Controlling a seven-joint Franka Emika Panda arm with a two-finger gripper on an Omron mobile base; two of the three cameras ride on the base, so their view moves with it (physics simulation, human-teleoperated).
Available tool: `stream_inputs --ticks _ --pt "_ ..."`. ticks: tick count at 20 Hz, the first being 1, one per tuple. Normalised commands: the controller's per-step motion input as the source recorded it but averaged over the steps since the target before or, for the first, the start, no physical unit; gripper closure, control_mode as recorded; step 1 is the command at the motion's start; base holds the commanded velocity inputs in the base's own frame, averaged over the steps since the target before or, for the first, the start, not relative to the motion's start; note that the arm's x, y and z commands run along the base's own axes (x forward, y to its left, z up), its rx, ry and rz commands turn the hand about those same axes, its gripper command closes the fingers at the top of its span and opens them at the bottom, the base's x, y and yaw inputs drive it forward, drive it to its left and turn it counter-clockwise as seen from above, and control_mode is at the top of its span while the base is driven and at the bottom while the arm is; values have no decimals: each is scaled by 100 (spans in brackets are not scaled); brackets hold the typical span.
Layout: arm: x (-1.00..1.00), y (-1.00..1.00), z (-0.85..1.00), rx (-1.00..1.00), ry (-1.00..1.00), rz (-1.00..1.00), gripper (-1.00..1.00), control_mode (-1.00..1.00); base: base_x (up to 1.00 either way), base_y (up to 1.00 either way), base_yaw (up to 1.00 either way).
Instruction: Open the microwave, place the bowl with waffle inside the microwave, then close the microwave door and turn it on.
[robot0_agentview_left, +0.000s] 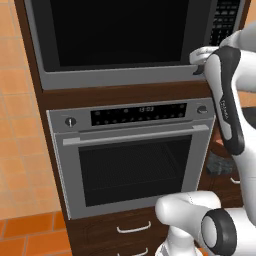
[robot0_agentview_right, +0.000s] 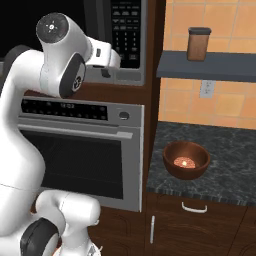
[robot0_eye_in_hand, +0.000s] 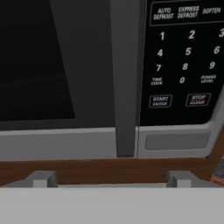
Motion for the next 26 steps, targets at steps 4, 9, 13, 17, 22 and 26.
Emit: stream_inputs --ticks 4,9,13,17,22,26 --pt "31 -3 0 0 0 0 -100 -100 0 0 0" --pt "59 -6 0 3 0 -3 -100 -100 0 0 0" --pt "63 -19 0 2 0 -6 -100 -100 0 0 0" --pt "35 -4 0 4 -12 -3 -100 -100 0 0 0" --pt "14 1 0 7 -13 0 100 -100 0 0 0" --pt "27 1 0 0 1 0 100 -100 0 0 0"
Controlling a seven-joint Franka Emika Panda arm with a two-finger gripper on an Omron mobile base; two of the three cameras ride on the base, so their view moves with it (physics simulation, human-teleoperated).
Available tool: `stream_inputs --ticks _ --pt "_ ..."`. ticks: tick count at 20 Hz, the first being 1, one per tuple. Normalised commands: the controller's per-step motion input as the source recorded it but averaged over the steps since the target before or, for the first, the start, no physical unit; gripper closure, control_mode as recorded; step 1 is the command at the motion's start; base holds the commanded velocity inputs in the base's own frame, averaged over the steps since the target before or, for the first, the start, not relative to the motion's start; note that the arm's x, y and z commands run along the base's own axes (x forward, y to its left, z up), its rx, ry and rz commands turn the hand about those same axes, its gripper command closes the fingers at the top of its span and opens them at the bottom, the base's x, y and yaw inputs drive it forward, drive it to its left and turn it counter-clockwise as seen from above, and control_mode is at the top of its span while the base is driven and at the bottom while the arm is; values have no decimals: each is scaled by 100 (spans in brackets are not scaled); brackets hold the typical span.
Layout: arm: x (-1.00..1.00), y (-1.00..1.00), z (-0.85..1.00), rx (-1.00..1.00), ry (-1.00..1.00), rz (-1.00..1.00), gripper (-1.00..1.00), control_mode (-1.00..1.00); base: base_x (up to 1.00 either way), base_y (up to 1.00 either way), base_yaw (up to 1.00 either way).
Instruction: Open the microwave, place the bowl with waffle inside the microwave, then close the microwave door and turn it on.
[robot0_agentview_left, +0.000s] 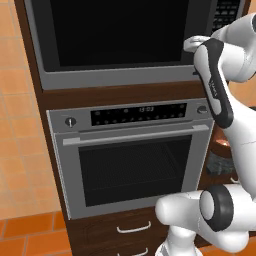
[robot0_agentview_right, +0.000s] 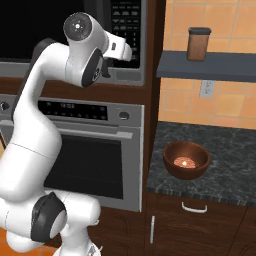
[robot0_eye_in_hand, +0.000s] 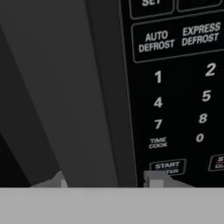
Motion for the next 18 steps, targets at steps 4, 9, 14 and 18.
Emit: stream_inputs --ticks 4,9,14,18 --pt "12 4 0 0 5 0 100 -100 0 0 0" --pt "-62 26 0 -2 0 -4 100 -100 0 0 0" --pt "-100 40 0 -8 0 -21 100 -100 0 0 0" --pt "-100 56 0 -25 0 -19 100 -100 0 0 0"
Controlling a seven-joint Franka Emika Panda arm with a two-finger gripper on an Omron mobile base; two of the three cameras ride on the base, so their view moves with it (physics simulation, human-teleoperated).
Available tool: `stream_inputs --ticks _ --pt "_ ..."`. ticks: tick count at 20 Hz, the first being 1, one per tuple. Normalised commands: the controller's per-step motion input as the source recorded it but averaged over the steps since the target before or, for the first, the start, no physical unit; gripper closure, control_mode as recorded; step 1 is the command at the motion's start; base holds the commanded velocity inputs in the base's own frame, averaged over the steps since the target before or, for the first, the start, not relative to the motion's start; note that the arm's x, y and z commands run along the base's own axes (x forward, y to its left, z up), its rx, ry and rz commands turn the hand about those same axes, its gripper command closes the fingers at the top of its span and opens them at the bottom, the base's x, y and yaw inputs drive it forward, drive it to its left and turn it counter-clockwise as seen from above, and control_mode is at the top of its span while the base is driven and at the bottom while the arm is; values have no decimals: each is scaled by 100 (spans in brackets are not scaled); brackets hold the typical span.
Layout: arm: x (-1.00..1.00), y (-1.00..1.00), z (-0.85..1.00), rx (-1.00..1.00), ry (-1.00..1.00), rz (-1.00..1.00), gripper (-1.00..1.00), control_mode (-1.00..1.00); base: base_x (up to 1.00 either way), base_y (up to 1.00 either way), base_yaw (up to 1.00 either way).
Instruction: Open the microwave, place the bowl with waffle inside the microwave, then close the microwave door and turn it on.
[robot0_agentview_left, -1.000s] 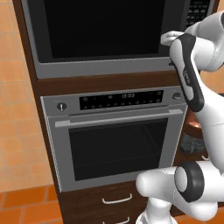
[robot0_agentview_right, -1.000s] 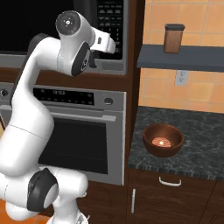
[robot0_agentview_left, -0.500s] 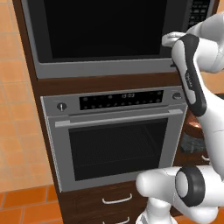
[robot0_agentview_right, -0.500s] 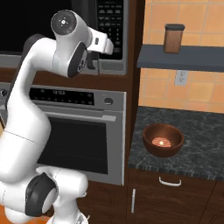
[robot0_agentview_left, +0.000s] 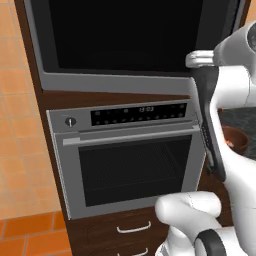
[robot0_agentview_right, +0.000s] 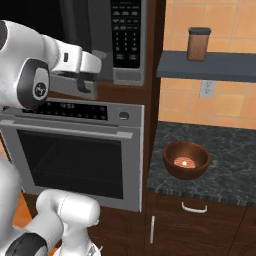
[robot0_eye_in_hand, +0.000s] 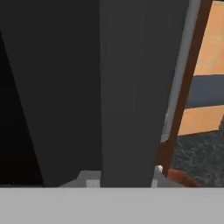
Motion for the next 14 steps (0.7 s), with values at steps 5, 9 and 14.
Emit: stream_inputs --ticks 5,9,14 --pt "-100 89 -8 -36 -13 -11 100 -100 0 0 0" --pt "-100 100 -16 -41 -33 -14 100 -100 0 0 0" --pt "-99 100 -15 -30 -24 -25 100 -100 0 0 0"
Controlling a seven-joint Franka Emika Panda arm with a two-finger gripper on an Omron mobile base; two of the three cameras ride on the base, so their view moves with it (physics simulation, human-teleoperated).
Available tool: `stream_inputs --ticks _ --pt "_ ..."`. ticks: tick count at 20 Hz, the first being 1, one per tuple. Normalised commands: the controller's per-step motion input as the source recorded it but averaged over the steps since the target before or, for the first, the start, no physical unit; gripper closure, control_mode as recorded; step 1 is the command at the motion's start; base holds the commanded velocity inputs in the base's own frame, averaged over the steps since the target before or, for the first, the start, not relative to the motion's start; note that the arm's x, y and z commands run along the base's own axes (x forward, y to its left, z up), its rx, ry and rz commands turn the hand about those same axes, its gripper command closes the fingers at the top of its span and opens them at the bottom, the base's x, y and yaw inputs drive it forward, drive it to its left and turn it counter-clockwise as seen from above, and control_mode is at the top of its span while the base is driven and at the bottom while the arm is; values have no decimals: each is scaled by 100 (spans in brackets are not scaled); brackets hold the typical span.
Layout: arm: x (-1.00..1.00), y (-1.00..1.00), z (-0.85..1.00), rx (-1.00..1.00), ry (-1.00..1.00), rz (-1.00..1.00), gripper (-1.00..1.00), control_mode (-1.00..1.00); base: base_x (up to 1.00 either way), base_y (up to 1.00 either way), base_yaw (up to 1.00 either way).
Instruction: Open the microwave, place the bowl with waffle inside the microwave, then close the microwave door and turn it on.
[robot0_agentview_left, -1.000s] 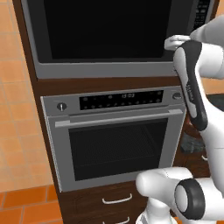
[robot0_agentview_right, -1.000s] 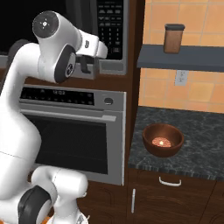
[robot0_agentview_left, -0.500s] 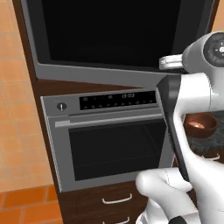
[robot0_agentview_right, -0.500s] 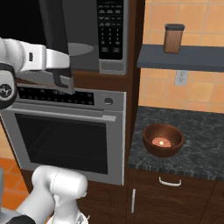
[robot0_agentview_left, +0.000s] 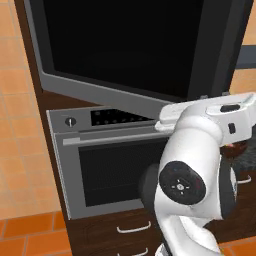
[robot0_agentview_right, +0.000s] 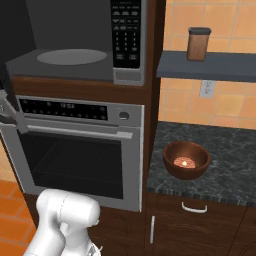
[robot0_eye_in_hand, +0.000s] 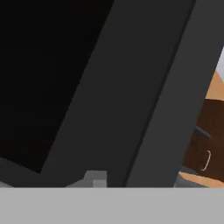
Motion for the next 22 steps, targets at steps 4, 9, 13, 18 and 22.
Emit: stream_inputs --ticks 4,9,13,18,22 --pt "-46 100 -1 -26 -4 -28 100 -100 0 0 0" --pt "0 14 0 -3 2 -2 -100 -100 0 0 0" --pt "0 0 0 0 0 0 -100 -100 0 0 0" --pt "-2 -5 2 11 -3 -7 -100 -100 0 0 0" --pt "-56 6 11 19 -9 -25 -100 -100 0 0 0"
